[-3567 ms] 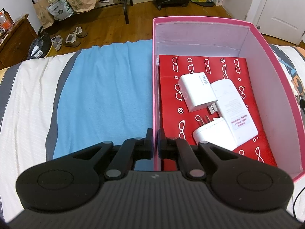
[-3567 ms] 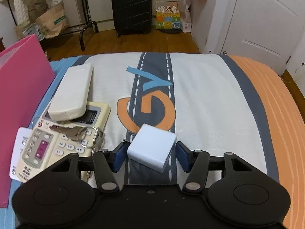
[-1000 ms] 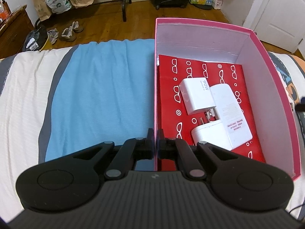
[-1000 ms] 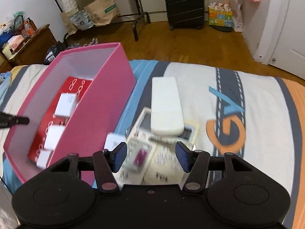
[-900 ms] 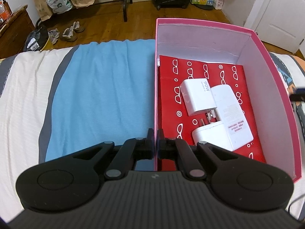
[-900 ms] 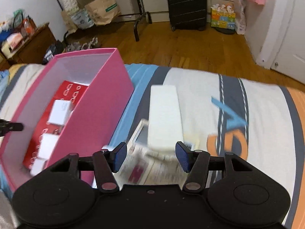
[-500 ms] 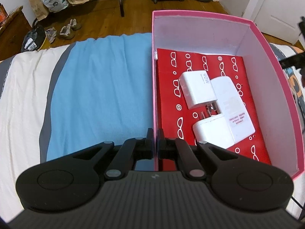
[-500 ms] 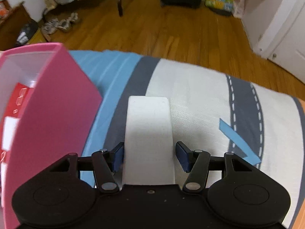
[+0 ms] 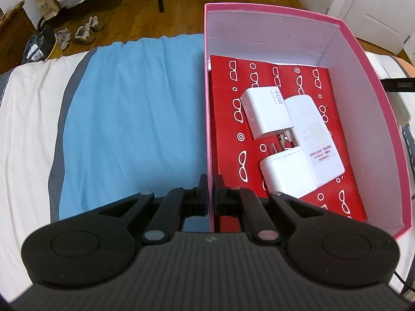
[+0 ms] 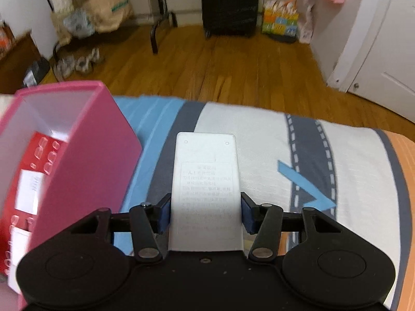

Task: Organize rigid objects
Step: 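Carry the long white block into the pink box and release it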

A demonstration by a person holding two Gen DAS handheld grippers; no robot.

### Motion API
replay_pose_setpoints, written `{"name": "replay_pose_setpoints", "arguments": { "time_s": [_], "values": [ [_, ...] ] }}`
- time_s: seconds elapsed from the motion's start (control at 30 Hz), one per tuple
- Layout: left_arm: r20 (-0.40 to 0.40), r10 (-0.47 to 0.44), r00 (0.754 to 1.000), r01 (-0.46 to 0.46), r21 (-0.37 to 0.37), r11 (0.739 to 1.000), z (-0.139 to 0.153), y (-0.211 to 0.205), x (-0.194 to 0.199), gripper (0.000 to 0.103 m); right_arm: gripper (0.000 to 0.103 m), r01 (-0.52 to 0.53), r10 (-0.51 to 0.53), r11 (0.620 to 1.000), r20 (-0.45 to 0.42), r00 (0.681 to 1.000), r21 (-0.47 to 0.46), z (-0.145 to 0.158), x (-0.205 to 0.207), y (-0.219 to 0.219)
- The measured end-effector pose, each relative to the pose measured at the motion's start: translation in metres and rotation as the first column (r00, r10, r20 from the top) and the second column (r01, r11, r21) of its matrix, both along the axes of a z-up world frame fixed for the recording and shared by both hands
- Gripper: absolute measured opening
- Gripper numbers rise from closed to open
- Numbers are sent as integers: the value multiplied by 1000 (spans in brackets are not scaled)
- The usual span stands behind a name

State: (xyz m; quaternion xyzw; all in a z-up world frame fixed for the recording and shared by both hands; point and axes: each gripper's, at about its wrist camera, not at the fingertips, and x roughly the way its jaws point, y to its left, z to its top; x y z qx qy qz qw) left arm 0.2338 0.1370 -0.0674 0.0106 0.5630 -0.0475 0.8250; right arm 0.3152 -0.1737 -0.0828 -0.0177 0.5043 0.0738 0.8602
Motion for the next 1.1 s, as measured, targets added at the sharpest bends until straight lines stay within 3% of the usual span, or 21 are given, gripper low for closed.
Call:
{"name": "replay_pose_setpoints", "arguments": {
  "time_s": [0.17, 0.4, 0.63, 0.77, 0.9, 1.03, 1.1],
  "values": [
    [38, -19, 999, 18, 24, 1000, 5, -4, -6, 3, 58, -17, 11, 998, 98, 995, 61, 29, -35, 0],
    [49, -13, 999, 12, 26, 1000, 7, -3, -7, 2, 58, -106, 87, 991, 215, 973, 76, 73, -76, 15],
    [46, -5, 999, 5, -7, 1000, 6, 2, -6, 2, 58, -324, 304, 946, 275, 912, 29, 121, -110, 71],
    [47, -16, 999, 16, -6, 1000, 6, 2, -6, 2, 58, -411, 402, 911, 248, 881, -15, 125, -103, 118],
    [45, -13, 999, 14, -30, 999, 6, 7, -6, 2, 58, -479, 485, 874, 206, 850, -79, 109, -79, 163],
    [46, 6, 999, -3, -73, 997, 5, 13, -7, 3, 58, -537, 551, 827, 51, 833, -168, 76, -41, 192],
    [50, 2, 999, 1, -72, 997, 5, 13, -7, 3, 58, -573, 585, 782, -27, 811, -247, 57, -27, 203]
  ]
}}
